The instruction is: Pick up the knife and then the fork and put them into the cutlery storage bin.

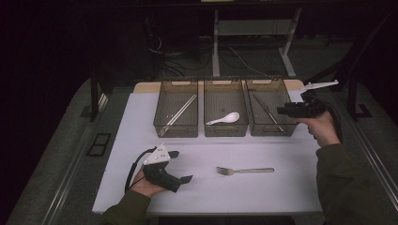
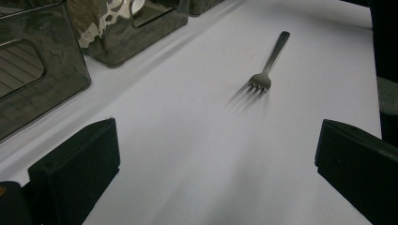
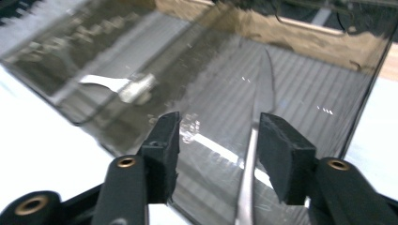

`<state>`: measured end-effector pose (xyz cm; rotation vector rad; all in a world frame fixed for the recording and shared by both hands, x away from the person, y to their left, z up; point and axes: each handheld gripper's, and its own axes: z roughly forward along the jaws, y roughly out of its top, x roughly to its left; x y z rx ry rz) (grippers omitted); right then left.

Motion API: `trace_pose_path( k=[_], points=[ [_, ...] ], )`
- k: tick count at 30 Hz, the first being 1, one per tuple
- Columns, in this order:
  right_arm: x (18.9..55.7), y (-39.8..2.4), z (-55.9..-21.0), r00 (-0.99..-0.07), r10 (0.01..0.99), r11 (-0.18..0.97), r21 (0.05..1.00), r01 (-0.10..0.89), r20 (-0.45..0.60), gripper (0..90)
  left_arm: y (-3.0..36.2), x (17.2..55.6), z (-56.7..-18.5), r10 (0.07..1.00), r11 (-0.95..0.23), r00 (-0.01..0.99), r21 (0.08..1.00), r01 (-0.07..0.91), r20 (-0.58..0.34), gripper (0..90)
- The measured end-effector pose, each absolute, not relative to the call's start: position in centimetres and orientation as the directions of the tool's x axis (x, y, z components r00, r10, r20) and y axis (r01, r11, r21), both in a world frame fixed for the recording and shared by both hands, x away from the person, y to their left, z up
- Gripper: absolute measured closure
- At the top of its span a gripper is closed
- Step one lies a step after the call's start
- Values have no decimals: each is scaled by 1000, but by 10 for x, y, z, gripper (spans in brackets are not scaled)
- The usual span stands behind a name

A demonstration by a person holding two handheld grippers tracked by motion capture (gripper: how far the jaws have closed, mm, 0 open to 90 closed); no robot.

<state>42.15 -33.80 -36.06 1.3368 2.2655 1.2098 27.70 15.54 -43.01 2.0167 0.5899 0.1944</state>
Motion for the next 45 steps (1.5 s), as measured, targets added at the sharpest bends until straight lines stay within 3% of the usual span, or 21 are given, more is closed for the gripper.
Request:
trace_pose_path(
  k=[12,23,45],
  points=[
    [376,-324,-343,-658,731,263,815,517,182,442,155,277,-431,484,-397,868,856,330,-110,0],
    [339,-303,-353,-733,659,315,824,472,168,438,155,277,-431,482,-403,870,855,326,-104,0],
    [317,-251,-390,-872,483,637,655,407,73,561,155,277,-431,480,-410,871,851,327,-103,0]
  ],
)
